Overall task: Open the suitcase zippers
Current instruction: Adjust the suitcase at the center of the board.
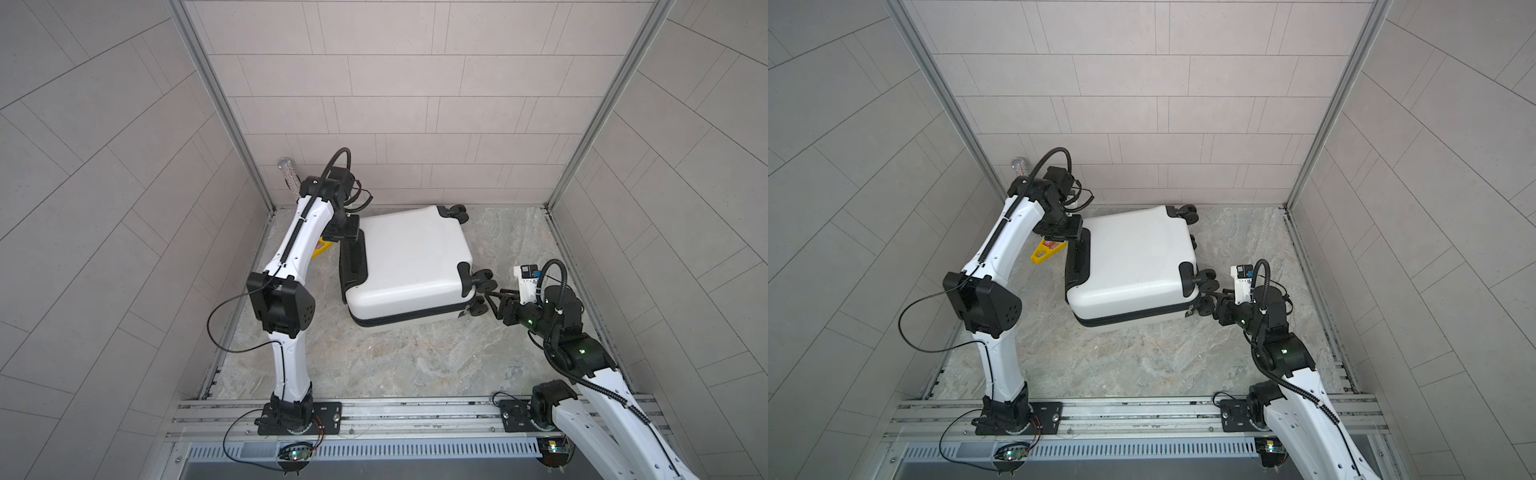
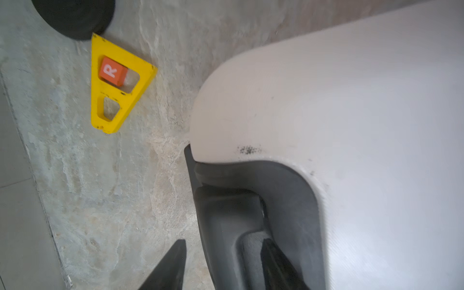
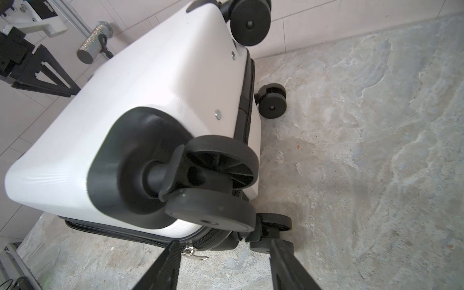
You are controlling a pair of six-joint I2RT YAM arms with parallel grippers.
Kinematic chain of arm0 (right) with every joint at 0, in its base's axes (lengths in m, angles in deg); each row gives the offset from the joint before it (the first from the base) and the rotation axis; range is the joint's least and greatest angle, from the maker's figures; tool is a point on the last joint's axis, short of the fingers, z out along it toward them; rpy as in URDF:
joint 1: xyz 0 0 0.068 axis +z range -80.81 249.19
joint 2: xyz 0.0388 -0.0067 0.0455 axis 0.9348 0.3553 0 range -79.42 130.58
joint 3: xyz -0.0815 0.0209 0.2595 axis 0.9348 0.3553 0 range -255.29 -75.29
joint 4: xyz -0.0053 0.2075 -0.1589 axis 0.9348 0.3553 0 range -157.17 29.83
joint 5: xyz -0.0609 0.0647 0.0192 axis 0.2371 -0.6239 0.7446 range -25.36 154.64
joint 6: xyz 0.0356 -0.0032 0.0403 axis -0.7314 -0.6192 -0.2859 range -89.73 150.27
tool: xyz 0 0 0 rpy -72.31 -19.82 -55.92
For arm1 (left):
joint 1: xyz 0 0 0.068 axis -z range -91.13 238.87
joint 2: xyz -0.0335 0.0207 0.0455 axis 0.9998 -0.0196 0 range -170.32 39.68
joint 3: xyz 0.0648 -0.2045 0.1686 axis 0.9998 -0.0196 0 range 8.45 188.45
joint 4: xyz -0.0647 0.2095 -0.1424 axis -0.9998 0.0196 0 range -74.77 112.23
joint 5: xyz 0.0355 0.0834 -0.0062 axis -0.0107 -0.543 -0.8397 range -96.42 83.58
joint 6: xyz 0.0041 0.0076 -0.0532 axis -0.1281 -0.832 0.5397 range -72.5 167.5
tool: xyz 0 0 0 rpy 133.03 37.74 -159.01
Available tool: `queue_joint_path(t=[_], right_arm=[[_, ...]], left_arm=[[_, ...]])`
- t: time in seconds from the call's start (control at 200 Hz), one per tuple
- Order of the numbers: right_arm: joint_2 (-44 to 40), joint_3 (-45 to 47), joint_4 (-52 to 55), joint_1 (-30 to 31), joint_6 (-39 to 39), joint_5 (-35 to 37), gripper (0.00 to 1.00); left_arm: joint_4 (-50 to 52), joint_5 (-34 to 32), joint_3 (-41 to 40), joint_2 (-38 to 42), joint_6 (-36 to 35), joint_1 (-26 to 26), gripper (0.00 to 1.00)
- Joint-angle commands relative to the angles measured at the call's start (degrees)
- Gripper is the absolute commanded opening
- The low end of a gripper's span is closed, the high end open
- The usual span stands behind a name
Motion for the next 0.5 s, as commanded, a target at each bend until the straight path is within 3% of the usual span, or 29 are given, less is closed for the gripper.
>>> queue_joint_path(t=[0.0,0.26,0.495], right_arm=[[-2.8,1.5,-0.8,-0.1,-1.6,-0.7,0.59],[-8.1,0.7,3.4,-0.1,-0.1,2.1,0.58],[-12.5,1.1,8.5,-0.1,1.0,4.9,0.59]], left_arm=[[-3.5,0.5,-1.1,7.8,-4.6,1.7,0.57],[-30.3,7.3,-21.3,22.4,-17.7,15.8,0.62],[-34.3,15.1,-19.5,17.7,-26.5,27.1,0.66]])
